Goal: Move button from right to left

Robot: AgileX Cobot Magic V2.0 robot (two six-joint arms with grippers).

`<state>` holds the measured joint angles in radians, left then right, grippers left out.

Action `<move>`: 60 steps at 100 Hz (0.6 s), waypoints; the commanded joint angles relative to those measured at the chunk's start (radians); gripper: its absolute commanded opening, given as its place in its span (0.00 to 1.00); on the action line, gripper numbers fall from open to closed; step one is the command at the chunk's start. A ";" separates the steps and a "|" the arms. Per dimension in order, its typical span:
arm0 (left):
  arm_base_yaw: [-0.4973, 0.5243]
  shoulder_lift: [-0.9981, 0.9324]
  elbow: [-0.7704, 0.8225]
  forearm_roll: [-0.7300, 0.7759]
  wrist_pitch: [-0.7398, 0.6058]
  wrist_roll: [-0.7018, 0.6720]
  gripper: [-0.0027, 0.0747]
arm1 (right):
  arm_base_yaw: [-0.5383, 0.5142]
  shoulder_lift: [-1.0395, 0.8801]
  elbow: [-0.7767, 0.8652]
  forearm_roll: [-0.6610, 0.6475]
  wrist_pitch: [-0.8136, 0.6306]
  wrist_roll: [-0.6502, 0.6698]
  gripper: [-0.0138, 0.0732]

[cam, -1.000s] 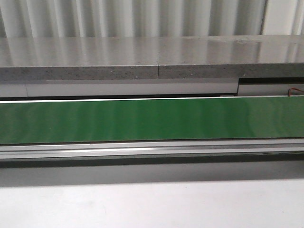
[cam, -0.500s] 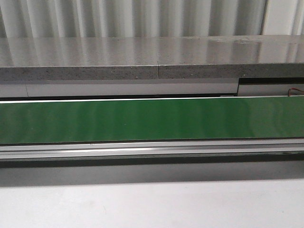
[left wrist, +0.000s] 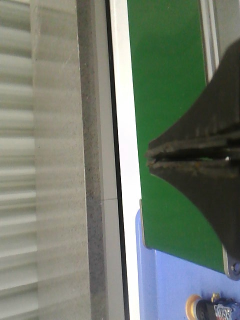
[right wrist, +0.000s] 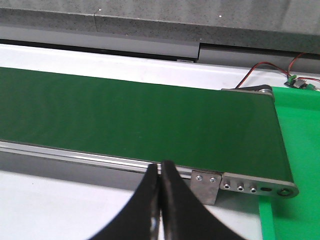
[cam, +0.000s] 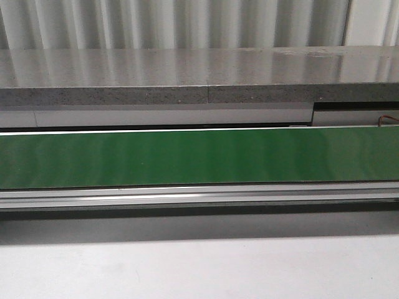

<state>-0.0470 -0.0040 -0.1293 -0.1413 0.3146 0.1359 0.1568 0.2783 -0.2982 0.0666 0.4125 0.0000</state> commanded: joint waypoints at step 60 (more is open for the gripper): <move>0.003 -0.033 0.171 0.120 -0.287 -0.112 0.01 | -0.001 0.008 -0.027 -0.011 -0.081 -0.009 0.08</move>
<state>-0.0470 -0.0040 0.0027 -0.0219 0.1141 0.0361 0.1568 0.2783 -0.2982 0.0666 0.4106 0.0000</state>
